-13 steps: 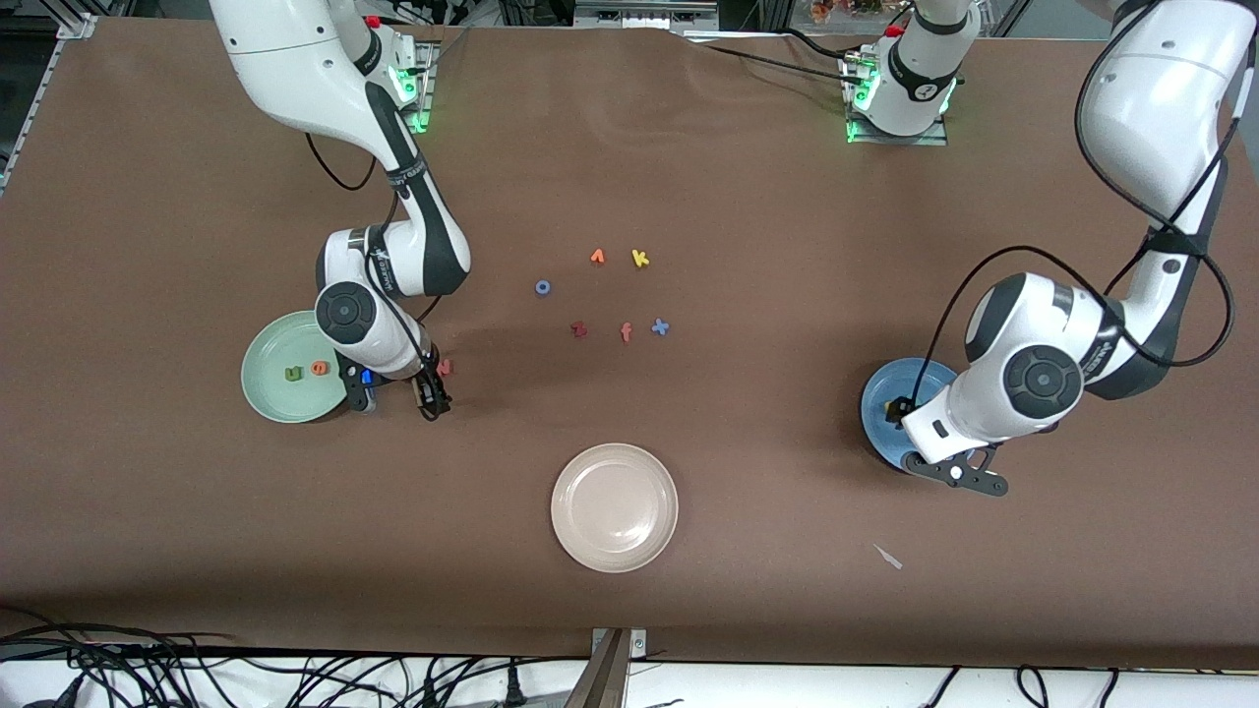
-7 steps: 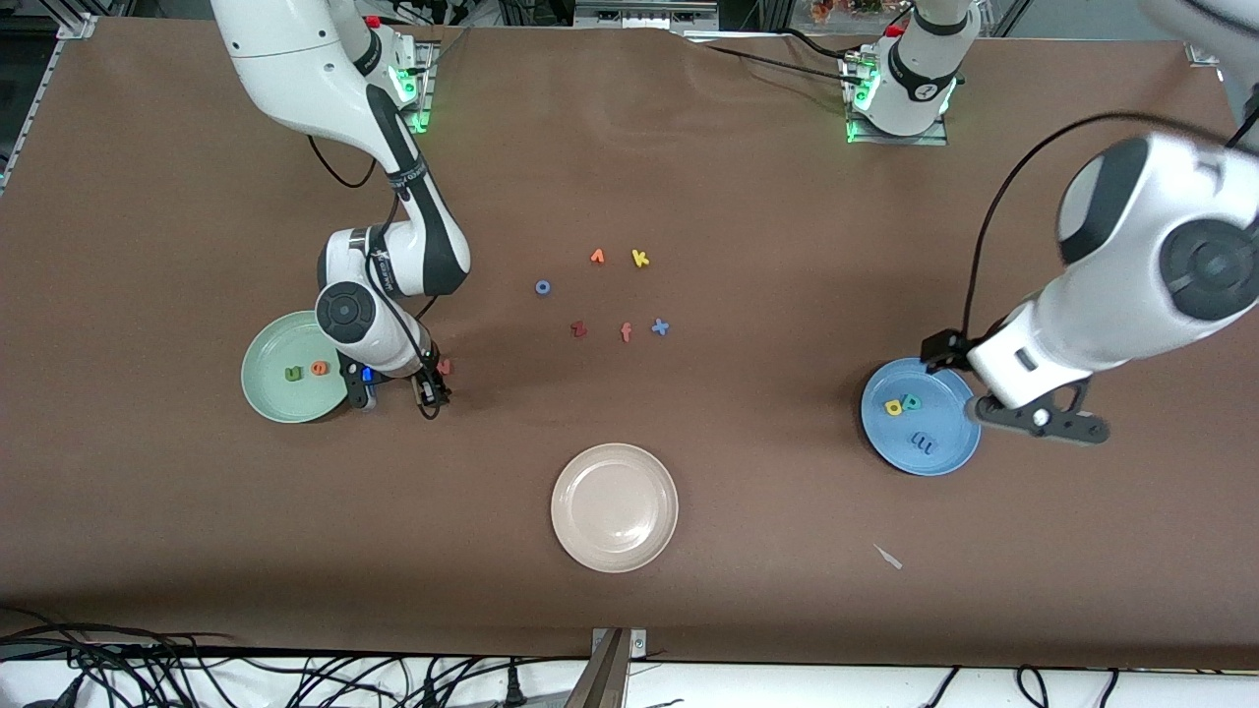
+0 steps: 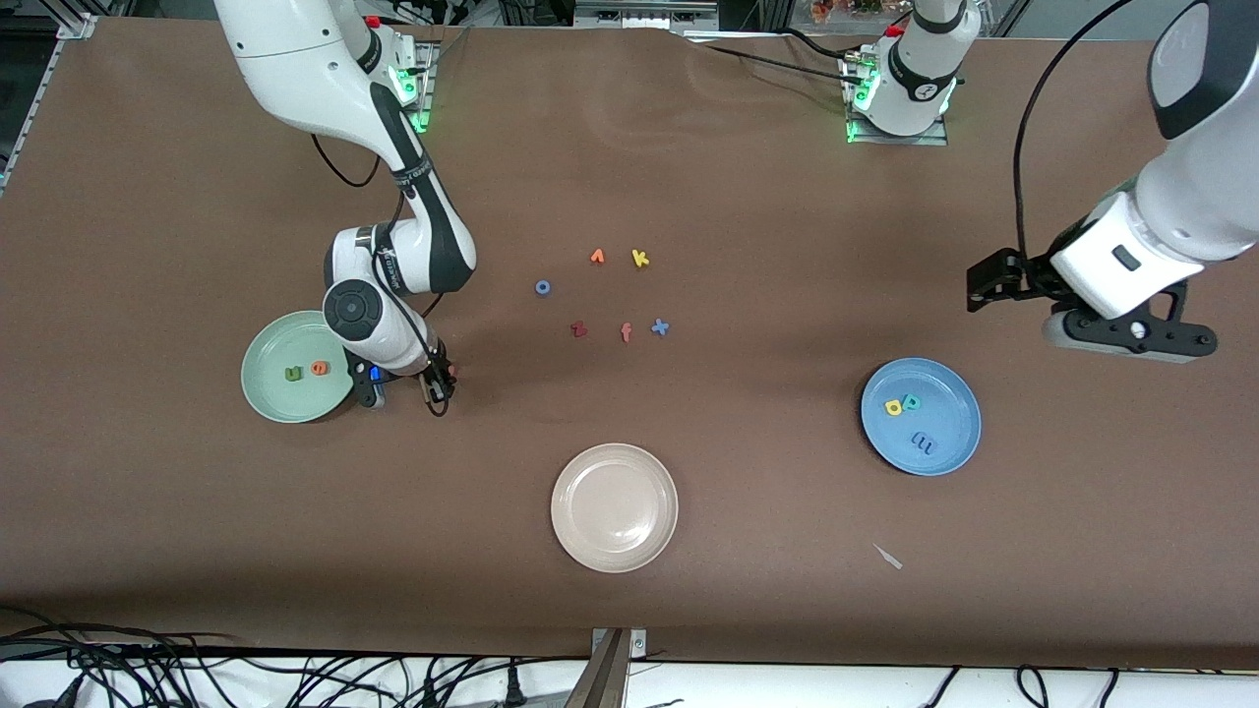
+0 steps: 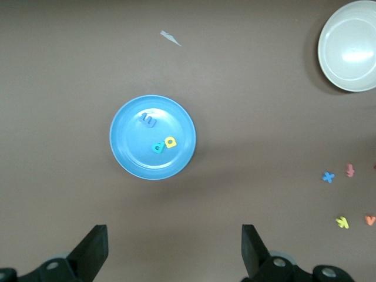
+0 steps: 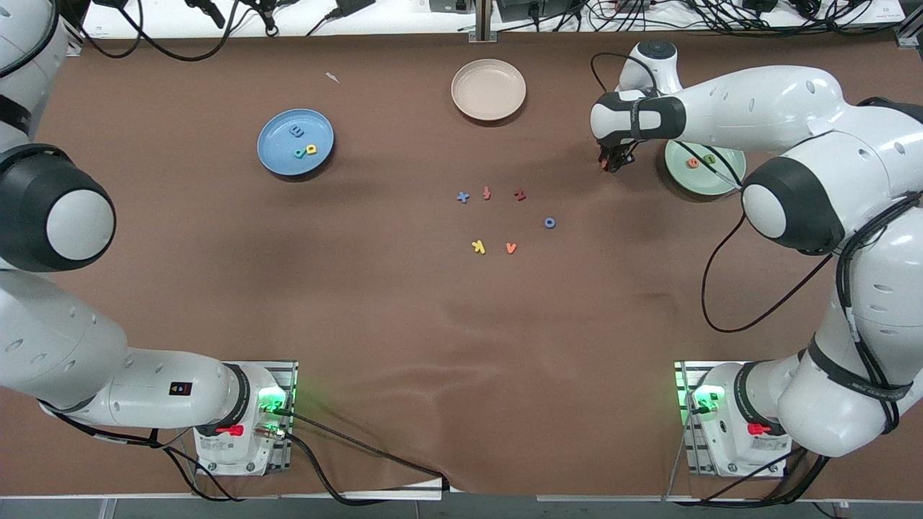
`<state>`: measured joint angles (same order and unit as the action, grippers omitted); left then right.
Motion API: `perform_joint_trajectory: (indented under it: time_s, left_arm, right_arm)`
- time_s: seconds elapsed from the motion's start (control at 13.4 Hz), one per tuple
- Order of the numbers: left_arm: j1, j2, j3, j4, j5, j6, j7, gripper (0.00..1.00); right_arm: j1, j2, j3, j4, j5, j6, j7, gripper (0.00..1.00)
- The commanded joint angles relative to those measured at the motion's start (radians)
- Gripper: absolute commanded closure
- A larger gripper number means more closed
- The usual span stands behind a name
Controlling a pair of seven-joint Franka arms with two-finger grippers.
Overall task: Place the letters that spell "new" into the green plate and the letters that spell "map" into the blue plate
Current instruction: 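Retract the left gripper while the right gripper carries the pink letter to green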
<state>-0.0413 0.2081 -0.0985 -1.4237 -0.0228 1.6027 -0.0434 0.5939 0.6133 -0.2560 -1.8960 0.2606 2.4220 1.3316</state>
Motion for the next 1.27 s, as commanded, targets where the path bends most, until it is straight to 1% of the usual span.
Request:
perform_joint_trajectory:
  time_s: [0.0, 0.07, 0.15, 0.22, 0.3, 0.37, 0.52, 0.6, 0.82, 0.9, 0.97, 1.05, 1.12, 1.2]
  left_arm:
    - [0.005, -0.081, 0.02, -0.162, 0.038, 0.136, 0.034, 0.0]
    - [0.008, -0.096, 0.019, -0.187, 0.043, 0.181, 0.036, 0.0]
    - [0.023, -0.131, 0.019, -0.202, 0.038, 0.218, 0.043, 0.0]
    - [0.029, -0.163, 0.019, -0.239, 0.038, 0.221, 0.042, 0.0]
    - [0.034, -0.18, 0.008, -0.265, 0.038, 0.224, 0.039, 0.0]
    - [0.053, -0.185, -0.004, -0.27, 0.038, 0.224, 0.04, 0.0]
    - [0.092, -0.184, -0.007, -0.258, 0.035, 0.211, 0.053, 0.0]
    - [0.089, -0.184, -0.007, -0.253, 0.032, 0.168, 0.066, 0.0]
    - [0.074, -0.179, -0.006, -0.222, 0.03, 0.082, 0.069, 0.0]
    - [0.074, -0.179, -0.007, -0.222, 0.026, 0.077, 0.068, 0.0]
    - [0.064, -0.18, -0.009, -0.222, 0.014, 0.063, 0.063, 0.0]
    - [0.058, -0.179, -0.007, -0.222, 0.009, 0.051, 0.062, 0.0]
    - [0.054, -0.179, -0.007, -0.222, 0.009, 0.043, 0.062, 0.0]
    - [0.041, -0.185, -0.007, -0.222, 0.009, 0.016, 0.062, 0.0]
  right_arm:
    - [-0.009, 0.005, 0.012, 0.008, 0.022, -0.004, -0.057, 1.0]
    - [-0.008, -0.001, 0.012, 0.038, 0.023, -0.045, -0.057, 1.0]
    - [-0.011, -0.004, 0.008, 0.081, 0.022, -0.125, -0.068, 1.0]
    - [-0.016, -0.015, -0.005, 0.113, 0.019, -0.202, -0.119, 1.0]
    - [-0.016, -0.032, -0.043, 0.123, 0.019, -0.254, -0.182, 1.0]
    - [-0.016, -0.05, -0.073, 0.123, 0.014, -0.291, -0.26, 1.0]
    - [-0.014, -0.066, -0.149, 0.123, 0.006, -0.4, -0.424, 1.0]
    - [-0.016, -0.067, -0.184, 0.123, 0.002, -0.438, -0.498, 1.0]
    - [-0.023, -0.034, -0.287, 0.112, 0.0, -0.449, -0.687, 1.0]
    - [-0.04, -0.018, -0.305, 0.112, 0.002, -0.449, -0.751, 1.0]
    - [-0.075, 0.0, -0.307, 0.113, 0.002, -0.449, -0.802, 1.0]
    - [-0.103, 0.006, -0.307, 0.115, 0.0, -0.449, -0.843, 0.93]
    - [-0.114, 0.011, -0.305, 0.12, 0.002, -0.449, -0.882, 0.21]
    - [-0.108, 0.002, -0.307, 0.123, 0.006, -0.451, -0.893, 0.0]
